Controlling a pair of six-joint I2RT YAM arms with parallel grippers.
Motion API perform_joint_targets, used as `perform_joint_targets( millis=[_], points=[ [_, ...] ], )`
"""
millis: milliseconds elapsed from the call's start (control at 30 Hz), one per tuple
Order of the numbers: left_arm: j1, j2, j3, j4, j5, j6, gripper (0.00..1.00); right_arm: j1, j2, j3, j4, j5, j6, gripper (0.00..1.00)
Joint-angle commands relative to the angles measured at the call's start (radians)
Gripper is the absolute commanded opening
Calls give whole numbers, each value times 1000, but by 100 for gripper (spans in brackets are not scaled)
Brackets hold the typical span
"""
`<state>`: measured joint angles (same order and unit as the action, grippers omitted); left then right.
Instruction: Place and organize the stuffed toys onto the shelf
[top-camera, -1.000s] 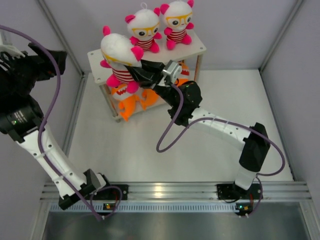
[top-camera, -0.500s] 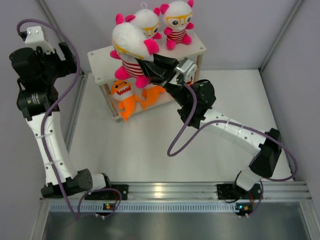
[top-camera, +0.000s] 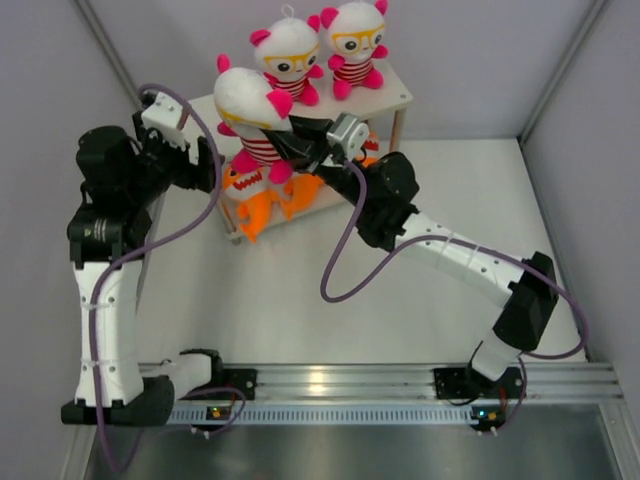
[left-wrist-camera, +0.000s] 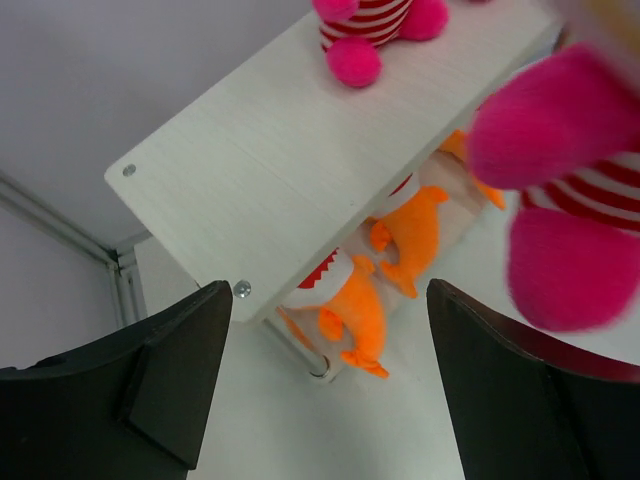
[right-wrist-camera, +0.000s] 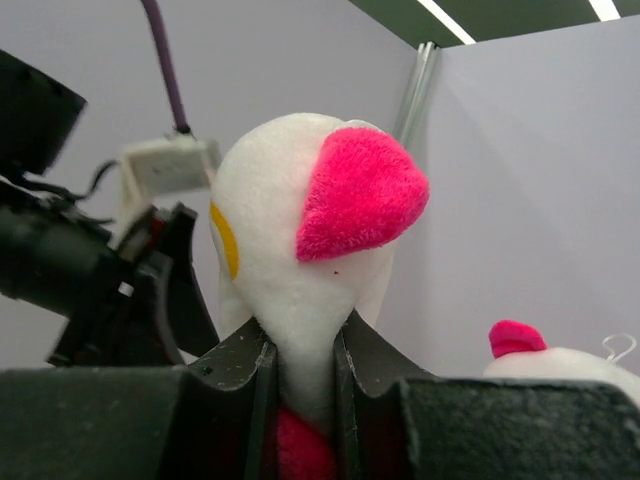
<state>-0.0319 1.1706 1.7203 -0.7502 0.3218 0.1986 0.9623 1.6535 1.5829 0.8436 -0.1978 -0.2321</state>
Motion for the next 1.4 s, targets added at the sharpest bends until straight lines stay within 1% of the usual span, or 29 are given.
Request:
perform_joint_targets(
  millis=[0, 67, 100, 133, 167, 200, 233, 267, 300, 433, 467, 567, 600, 633, 700, 733, 767, 800, 867, 933, 1100, 1167, 1267, 1300, 1367],
  points=[
    [0, -118, 42, -29, 167, 99, 86, -49, -61, -35, 17, -121, 66, 0],
    [0, -129, 55, -89, 262, 131, 90, -98, -86, -60, 44, -213, 108, 0],
    [0, -129, 67, -109, 384, 143, 92, -120, -92, -79, 49, -263, 128, 0],
    [0, -121, 71, -124, 435, 162, 93, -169, -107, -90, 70, -357, 151, 0],
    [0, -117, 77, -138, 488, 162, 98, -192, -112, -98, 72, -417, 175, 0],
    [0, -111, 85, -147, 570, 182, 99, -233, -119, -107, 72, -480, 188, 0],
    [0, -100, 85, -149, 606, 191, 99, -252, -127, -115, 103, -570, 200, 0],
    [0, -94, 88, -152, 625, 200, 99, -264, -133, -133, 127, -613, 224, 0],
    [0, -80, 96, -153, 649, 212, 99, -279, -136, -142, 155, -688, 255, 0],
    [0, -57, 111, -166, 735, 240, 99, -287, -123, -124, 233, -828, 344, 0],
    [0, -54, 116, -166, 747, 239, 99, -289, -118, -127, 303, -839, 400, 0],
    [0, -43, 142, -166, 758, 242, 98, -287, -100, -136, 417, -859, 517, 0],
    [0, -37, 148, -164, 758, 239, 99, -287, -81, -135, 510, -868, 558, 0],
    [0, -35, 151, -166, 764, 237, 99, -284, -69, -132, 570, -865, 645, 0],
    [0, -32, 157, -164, 835, 233, 99, -283, -29, -112, 690, -856, 717, 0],
    [0, -29, 156, -166, 864, 231, 99, -283, -17, -101, 707, -847, 759, 0],
    [0, -31, 157, -164, 914, 228, 99, -281, -5, -77, 710, -847, 770, 0],
    [0, -28, 159, -164, 927, 228, 98, -278, 9, -66, 689, -848, 772, 0],
    [0, -22, 170, -166, 945, 222, 98, -258, 12, -57, 649, -855, 723, 0],
    [0, -19, 173, -167, 945, 225, 98, -244, 9, -63, 609, -844, 660, 0],
    [0, -6, 170, -169, 889, 214, 98, -205, 15, -47, 557, -819, 587, 0],
    [0, -6, 165, -167, 873, 214, 97, -191, 22, -32, 555, -818, 574, 0],
    [0, -8, 159, -167, 872, 214, 86, -185, 51, 0, 539, -818, 586, 0],
    [0, -8, 162, -167, 878, 217, 73, -182, 55, 8, 534, -824, 590, 0],
    [0, -8, 180, -169, 908, 217, 62, -174, 75, 25, 537, -827, 602, 0]
  ],
)
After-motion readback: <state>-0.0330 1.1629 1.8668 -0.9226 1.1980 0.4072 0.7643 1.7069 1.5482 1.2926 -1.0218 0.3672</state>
